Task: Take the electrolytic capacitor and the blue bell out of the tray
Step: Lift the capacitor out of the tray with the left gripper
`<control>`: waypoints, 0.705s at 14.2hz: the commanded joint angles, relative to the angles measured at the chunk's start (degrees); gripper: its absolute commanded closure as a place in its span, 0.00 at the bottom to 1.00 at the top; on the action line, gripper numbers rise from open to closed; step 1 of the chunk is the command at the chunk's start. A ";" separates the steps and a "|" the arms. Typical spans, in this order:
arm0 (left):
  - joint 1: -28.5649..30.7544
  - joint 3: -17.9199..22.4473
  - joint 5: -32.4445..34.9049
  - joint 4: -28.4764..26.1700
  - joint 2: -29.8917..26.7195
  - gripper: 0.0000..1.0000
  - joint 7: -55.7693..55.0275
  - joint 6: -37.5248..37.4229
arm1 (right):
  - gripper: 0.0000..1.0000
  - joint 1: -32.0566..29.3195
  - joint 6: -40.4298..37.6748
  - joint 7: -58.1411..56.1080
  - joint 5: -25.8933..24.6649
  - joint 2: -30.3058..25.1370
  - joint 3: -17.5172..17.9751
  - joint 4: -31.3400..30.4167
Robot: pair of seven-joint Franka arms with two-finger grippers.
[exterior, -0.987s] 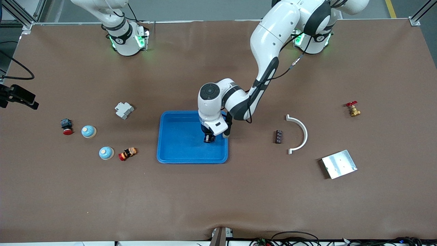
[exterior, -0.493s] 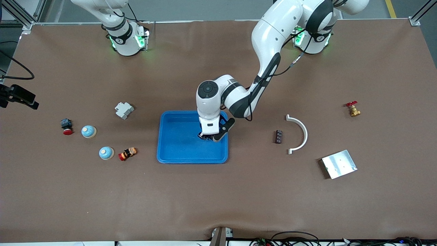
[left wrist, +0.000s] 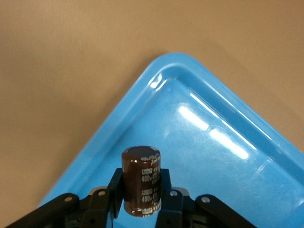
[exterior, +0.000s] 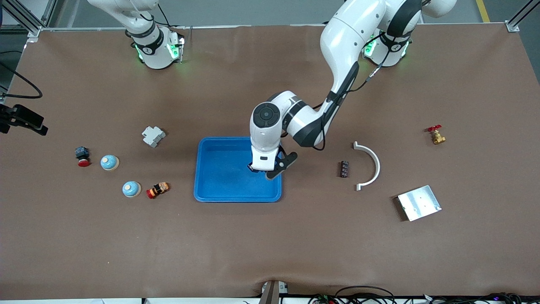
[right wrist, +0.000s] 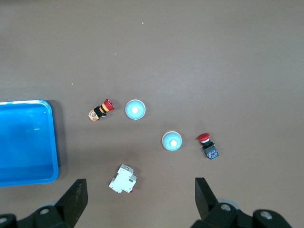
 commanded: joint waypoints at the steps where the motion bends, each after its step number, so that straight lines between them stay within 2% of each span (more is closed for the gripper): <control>1: 2.04 -0.84 -0.62 -0.66 -1.76 1.00 8.88 -2.30 | 0.00 0.01 -0.32 -0.17 0.50 -0.50 -0.03 0.20; 5: 2.39 0.13 0.79 -1.45 -3.08 1.00 18.73 -2.30 | 0.00 0.18 -0.32 -0.17 0.50 -0.50 0.06 0.20; 10: 5.64 0.13 1.05 -7.59 -9.22 1.00 35.42 -6.07 | 0.00 0.01 -0.05 -0.17 0.59 -0.50 0.06 0.29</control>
